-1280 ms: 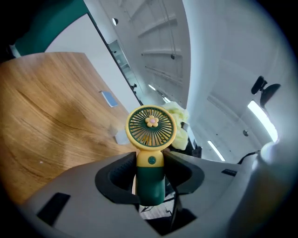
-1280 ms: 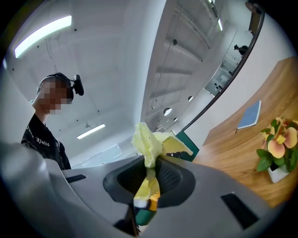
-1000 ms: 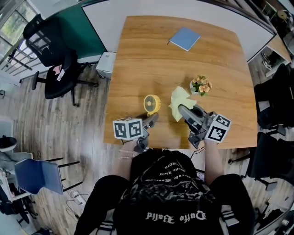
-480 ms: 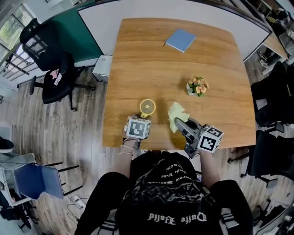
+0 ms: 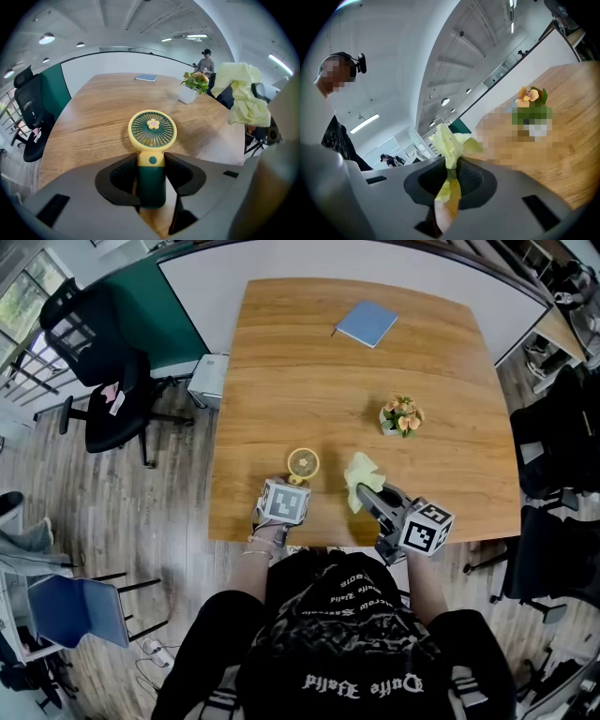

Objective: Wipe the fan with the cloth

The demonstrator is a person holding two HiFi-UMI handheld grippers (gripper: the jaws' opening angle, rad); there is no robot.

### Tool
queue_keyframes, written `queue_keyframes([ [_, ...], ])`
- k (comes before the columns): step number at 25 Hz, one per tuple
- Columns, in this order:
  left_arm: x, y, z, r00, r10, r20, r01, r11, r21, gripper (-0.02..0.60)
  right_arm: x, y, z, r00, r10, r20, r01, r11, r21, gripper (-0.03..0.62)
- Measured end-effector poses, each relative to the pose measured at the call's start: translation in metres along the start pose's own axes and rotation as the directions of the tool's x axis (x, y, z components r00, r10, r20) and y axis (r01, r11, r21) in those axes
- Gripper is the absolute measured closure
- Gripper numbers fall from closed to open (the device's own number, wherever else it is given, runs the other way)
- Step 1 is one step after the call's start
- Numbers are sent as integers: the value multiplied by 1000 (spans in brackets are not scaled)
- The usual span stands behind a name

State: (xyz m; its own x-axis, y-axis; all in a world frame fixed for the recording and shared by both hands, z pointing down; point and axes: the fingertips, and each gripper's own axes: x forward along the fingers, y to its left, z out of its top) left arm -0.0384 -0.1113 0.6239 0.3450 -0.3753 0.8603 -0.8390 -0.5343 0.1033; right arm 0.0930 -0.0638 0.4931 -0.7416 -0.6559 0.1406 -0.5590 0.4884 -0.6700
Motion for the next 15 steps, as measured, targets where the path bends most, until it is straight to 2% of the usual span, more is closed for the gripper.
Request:
queue_keyframes([
  [4,-8,-5,6,998,-20,55,24,997,-66,356,-1,-4,2,999,-49,16,50,998,-34,532],
  [9,-31,-4,23,986,-8,169,25,995,-97,347,-3,-11,8,989,-149,25,151,978,-147,526],
  [12,-52,-2,35,964,-6,264,44,989,-141,347,-5,-15,13,981,-189,42,194,962,-190,525],
  [15,-77,-1,46,929,0,369,68,983,-172,348,-10,-17,16,972,-227,53,233,944,-234,525],
])
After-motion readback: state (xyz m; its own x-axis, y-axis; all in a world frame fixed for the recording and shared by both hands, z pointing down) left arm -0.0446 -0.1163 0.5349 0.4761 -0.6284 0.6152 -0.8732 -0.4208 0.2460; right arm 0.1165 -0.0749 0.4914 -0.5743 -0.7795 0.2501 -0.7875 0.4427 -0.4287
